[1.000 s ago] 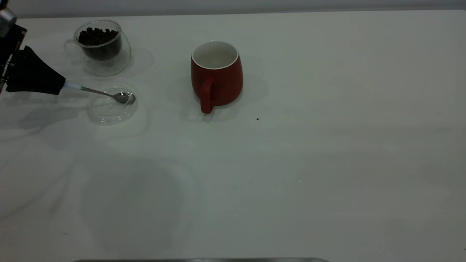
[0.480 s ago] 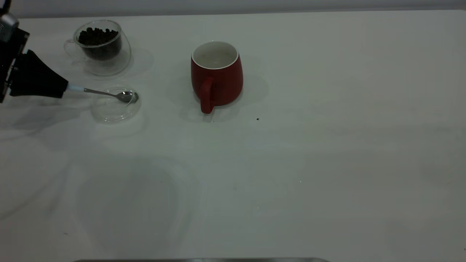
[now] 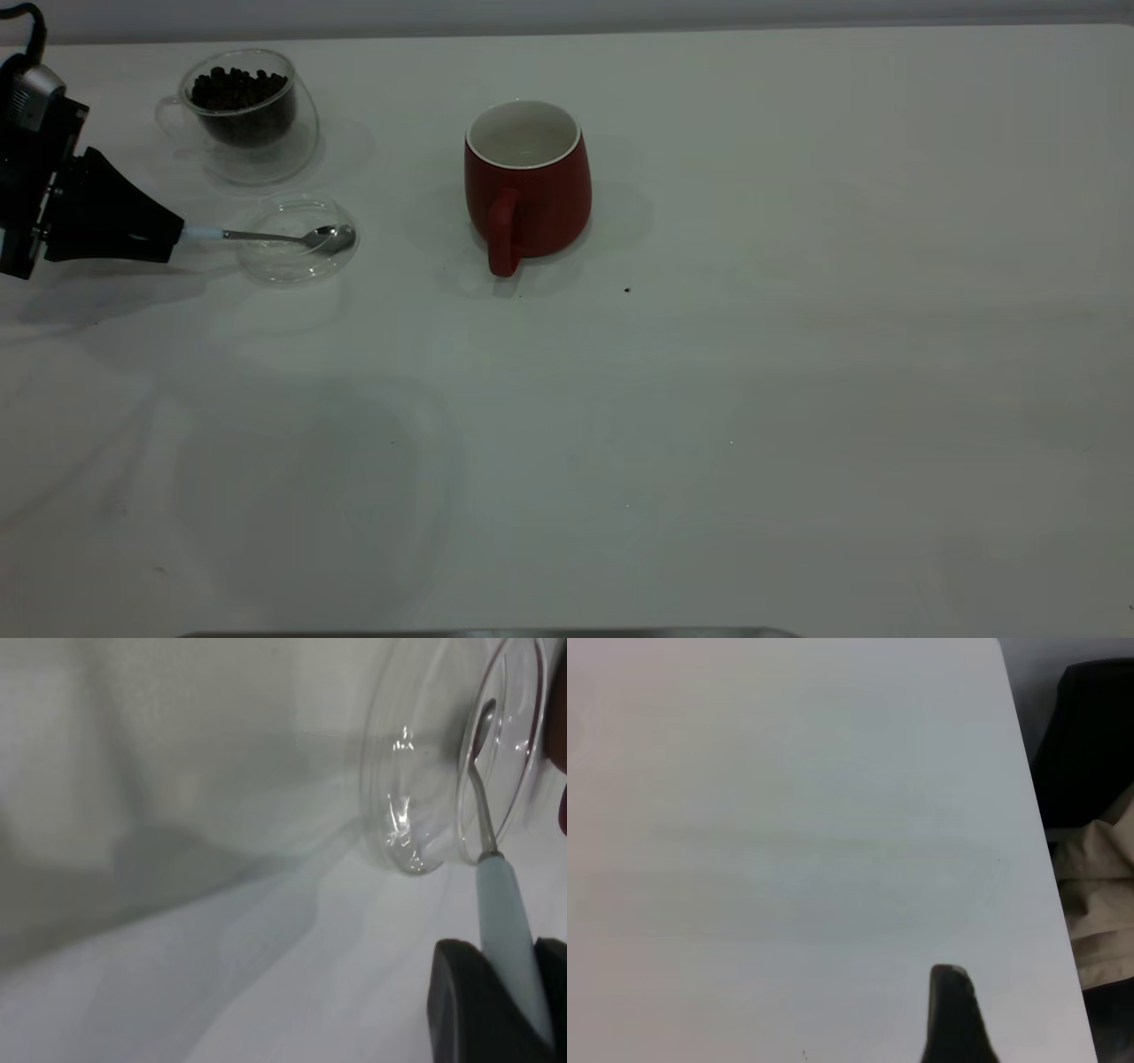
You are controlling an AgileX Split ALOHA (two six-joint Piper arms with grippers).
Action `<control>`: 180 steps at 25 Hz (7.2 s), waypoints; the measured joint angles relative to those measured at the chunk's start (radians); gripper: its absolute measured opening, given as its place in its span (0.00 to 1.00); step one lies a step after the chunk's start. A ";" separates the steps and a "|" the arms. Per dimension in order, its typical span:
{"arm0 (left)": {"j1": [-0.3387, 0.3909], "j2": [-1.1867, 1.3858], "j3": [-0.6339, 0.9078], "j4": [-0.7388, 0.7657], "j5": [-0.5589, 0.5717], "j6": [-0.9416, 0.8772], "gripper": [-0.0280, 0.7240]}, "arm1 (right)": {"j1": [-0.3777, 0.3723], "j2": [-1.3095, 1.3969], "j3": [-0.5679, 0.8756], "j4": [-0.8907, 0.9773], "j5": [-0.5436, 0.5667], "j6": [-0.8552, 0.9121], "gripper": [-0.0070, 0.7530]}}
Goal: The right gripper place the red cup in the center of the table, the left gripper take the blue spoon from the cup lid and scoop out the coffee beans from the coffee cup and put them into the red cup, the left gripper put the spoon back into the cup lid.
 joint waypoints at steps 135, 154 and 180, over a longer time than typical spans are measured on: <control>-0.395 -2.253 1.031 0.863 0.129 -0.851 0.61 | 0.000 0.000 0.000 0.000 0.000 0.000 0.69; -0.388 -2.386 1.031 0.863 0.124 -0.857 0.61 | 0.000 0.000 0.000 0.000 0.000 0.000 0.69; -0.380 -2.592 1.030 0.852 0.143 -0.857 0.61 | 0.000 0.000 0.000 0.000 0.000 0.000 0.69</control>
